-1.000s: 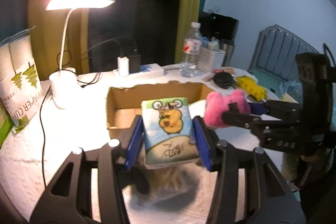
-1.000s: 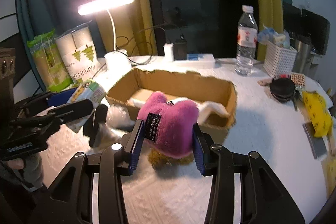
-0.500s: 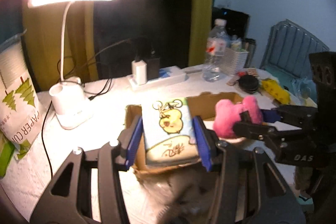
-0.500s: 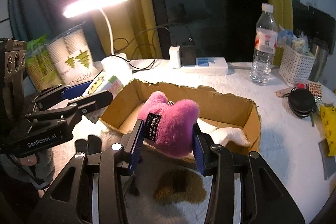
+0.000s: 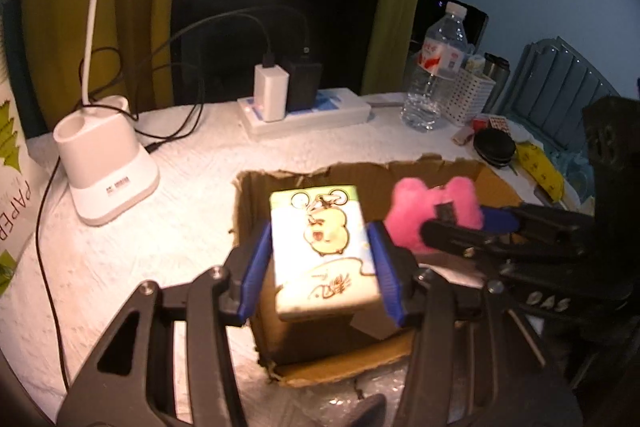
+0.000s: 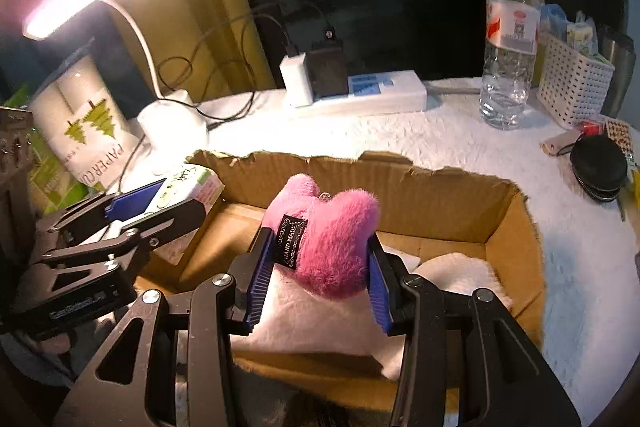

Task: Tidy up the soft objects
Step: 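Carry the plush toy and tissue pack into the box and open both tools, then grasp the brown fuzzy ball with the right tool while the left tool grasps the cotton swab bag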

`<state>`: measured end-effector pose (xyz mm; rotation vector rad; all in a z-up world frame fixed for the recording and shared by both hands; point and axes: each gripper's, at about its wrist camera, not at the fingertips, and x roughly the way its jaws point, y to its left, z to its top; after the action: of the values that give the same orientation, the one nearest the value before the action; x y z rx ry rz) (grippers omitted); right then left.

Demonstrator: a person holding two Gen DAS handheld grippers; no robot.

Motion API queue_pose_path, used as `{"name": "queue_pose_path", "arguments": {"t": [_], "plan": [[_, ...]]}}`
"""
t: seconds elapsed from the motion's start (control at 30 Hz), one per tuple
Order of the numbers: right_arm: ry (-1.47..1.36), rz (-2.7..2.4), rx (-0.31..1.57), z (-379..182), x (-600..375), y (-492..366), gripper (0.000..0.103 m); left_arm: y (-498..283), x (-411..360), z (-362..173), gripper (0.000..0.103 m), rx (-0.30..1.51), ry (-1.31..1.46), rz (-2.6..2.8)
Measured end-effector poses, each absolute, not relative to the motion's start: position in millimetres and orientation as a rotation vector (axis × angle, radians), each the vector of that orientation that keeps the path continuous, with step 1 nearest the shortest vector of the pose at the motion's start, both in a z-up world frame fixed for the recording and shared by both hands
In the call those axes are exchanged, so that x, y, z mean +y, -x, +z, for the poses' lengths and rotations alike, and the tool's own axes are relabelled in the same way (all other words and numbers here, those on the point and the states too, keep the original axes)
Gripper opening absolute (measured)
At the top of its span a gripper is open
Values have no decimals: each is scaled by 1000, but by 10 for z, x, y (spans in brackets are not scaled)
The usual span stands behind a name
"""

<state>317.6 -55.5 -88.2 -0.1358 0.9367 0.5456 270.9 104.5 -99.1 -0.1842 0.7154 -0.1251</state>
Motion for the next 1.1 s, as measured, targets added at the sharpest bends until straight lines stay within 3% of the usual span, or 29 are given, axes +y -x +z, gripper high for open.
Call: {"name": "queue_pose_path", "arguments": {"t": [0.23,0.3,0.37,0.53,0.67,1.1], "plan": [[169,554,911,-885,-450,-3144,49,-2697,978,-1018,55,735,182,-145],[178,539,908,-869,-472,-3133,51,-2656,980,-976,74,717,188,-144],[174,534,894,-821,-521,-3105,53,-2623,1003,-946,83,702,202,-145],[167,554,817,-597,-665,-2944,55,-2509,1013,-877,86,673,210,-124],[165,577,781,-496,-772,-2806,56,-2303,998,-785,95,634,223,-135],[161,620,725,-421,-1241,-2430,56,-1596,1019,-753,95,592,259,-79]]}}
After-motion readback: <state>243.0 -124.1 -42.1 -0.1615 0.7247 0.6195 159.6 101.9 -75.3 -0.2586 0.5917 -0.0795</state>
